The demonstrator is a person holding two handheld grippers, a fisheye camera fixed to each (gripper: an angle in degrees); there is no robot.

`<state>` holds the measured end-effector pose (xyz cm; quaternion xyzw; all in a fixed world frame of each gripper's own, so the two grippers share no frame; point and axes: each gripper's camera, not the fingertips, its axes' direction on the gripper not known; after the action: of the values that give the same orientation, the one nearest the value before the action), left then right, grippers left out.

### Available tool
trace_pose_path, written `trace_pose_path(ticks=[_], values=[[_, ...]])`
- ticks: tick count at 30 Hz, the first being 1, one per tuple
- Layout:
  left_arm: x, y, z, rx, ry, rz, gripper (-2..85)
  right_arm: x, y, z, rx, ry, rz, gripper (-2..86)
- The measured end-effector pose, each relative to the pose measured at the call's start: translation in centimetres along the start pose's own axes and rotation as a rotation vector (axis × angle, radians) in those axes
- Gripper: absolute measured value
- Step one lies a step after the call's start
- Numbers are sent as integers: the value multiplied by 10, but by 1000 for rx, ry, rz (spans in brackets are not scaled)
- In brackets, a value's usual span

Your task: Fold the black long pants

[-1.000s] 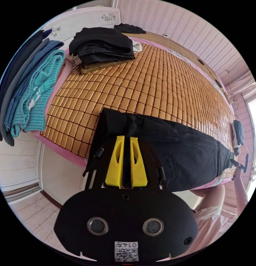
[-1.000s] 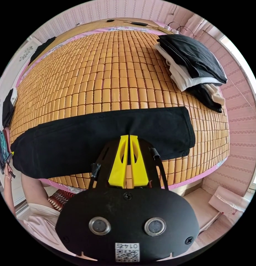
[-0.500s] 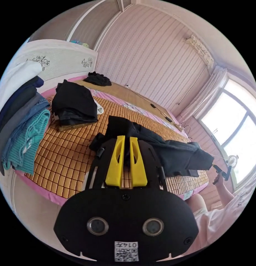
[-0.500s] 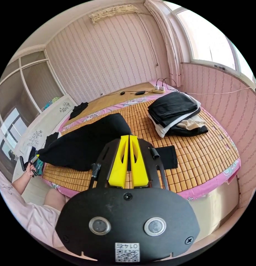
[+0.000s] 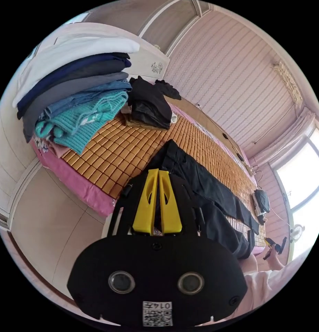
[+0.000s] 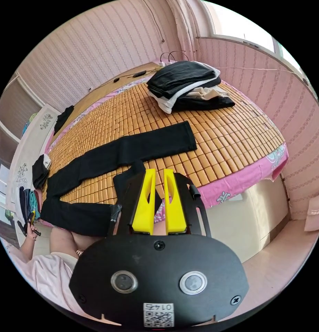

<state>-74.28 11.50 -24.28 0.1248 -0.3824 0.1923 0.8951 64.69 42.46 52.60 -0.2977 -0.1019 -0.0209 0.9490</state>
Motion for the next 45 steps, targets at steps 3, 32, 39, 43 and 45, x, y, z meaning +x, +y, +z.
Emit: trace_pose_path(ticks=[3, 32, 39, 43, 45], values=[[41, -31, 35, -64, -31, 98, -6, -42, -48, 40, -48, 25, -89, 44], [108, -120, 169, -251, -333, 14, -9, -253, -216, 151, -104, 58, -451, 7], [230, -32, 123, -258, -43, 442, -8, -209, -86, 111, -312, -42, -488, 144], [281, 30, 143, -399, 90, 489, -8, -201, -52, 115, -255, 65, -458, 92], [293, 52, 171, -503, 102, 408, -9, -195, -52, 113, -259, 62, -440, 31]])
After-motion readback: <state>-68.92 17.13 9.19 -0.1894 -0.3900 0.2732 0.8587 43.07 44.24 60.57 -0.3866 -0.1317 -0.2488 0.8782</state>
